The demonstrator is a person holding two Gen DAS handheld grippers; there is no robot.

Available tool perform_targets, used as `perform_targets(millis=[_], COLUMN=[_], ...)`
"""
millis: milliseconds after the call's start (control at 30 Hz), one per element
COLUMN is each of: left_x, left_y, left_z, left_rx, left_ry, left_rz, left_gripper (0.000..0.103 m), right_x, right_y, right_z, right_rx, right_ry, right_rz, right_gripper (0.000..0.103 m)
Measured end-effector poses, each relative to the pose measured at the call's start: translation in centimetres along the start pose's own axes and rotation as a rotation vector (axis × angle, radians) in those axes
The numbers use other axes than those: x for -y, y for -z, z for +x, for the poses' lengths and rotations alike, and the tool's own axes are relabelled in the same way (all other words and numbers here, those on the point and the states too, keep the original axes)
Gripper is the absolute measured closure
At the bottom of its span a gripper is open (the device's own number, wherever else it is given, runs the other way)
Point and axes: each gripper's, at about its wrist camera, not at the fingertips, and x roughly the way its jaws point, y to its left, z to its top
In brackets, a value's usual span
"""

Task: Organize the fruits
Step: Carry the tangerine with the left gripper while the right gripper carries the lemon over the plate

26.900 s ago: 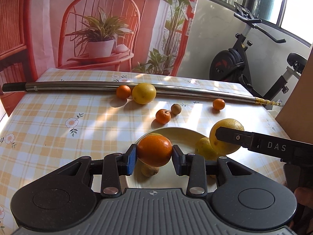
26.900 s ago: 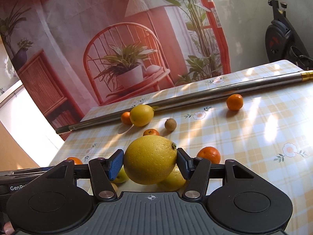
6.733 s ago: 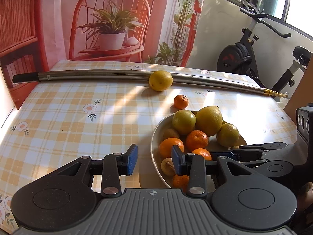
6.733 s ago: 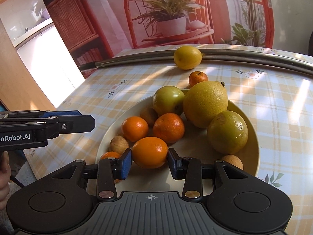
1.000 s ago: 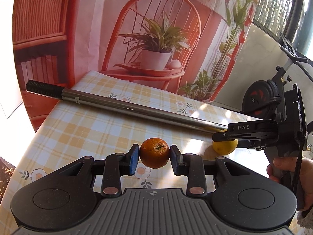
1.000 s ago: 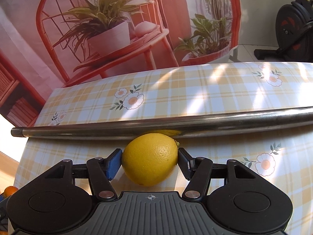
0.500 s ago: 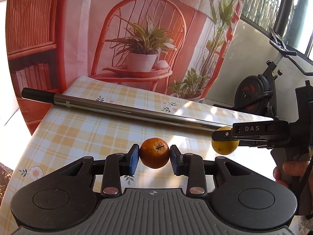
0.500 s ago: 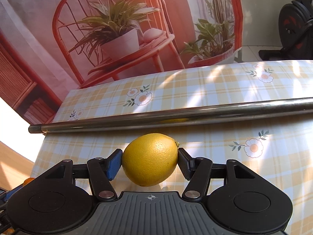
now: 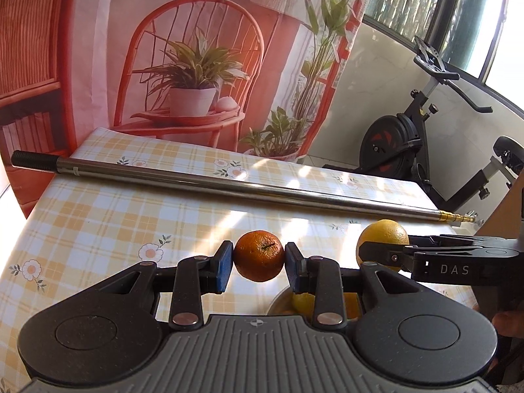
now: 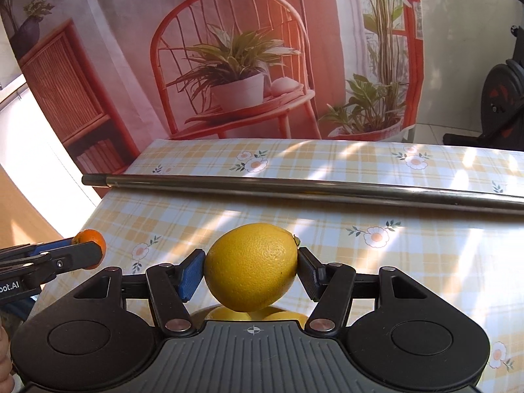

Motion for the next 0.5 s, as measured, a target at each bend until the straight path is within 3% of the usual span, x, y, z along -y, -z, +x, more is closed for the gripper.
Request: perform_targets(millis=[167, 500], left_x=[1.8, 5.5], left_y=[1.2, 4.0], left_z=[0.2, 2.0], left_rx=[-0.034, -0.136], left_ry=[0.021, 0.096], left_rz=[0.042, 0.12], left_gripper=[0.067, 0.067], right_x=[0.0, 2.5], right_y=[3.2, 9.0], right_z=[-4.5, -9.2], right_rx=[0.085, 0.186], right_ry=[0.004, 0.009], right_rz=[-0.06, 0.029], right_gripper=[0.046, 0.046])
